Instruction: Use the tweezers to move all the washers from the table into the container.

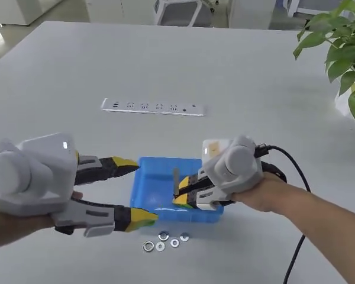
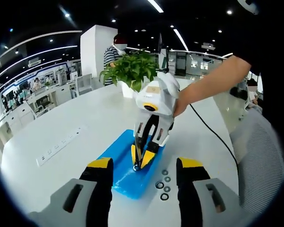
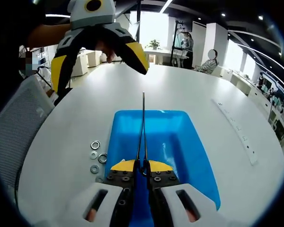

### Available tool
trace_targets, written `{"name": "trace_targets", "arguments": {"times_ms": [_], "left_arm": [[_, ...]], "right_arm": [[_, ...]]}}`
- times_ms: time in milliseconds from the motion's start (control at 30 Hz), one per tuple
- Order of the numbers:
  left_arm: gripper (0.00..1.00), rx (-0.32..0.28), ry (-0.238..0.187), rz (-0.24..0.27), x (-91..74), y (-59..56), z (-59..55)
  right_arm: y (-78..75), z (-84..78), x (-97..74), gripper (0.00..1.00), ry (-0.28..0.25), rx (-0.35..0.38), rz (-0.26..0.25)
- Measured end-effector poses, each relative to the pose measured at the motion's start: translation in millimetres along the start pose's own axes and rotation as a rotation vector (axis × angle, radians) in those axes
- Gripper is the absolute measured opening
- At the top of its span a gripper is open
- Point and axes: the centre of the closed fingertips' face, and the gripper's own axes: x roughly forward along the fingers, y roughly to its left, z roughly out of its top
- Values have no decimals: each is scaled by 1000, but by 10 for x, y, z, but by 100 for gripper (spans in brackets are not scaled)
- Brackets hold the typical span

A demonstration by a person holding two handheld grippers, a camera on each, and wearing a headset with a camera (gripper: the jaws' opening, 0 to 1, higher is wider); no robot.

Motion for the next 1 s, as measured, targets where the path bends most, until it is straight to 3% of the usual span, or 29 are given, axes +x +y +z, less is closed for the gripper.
{"name": "trace_targets", "arguments": {"times_ms": [433, 800, 1000], "left_arm": [[32, 64, 13, -56, 304, 127, 63], [27, 69, 27, -109, 501, 131, 42], [19, 81, 40, -141, 571, 98, 14]], "right_arm": [[0, 4, 14, 9, -2, -16, 1], [5, 2, 18, 9, 6, -37, 6], [5, -4, 12, 9, 4, -42, 8]]}}
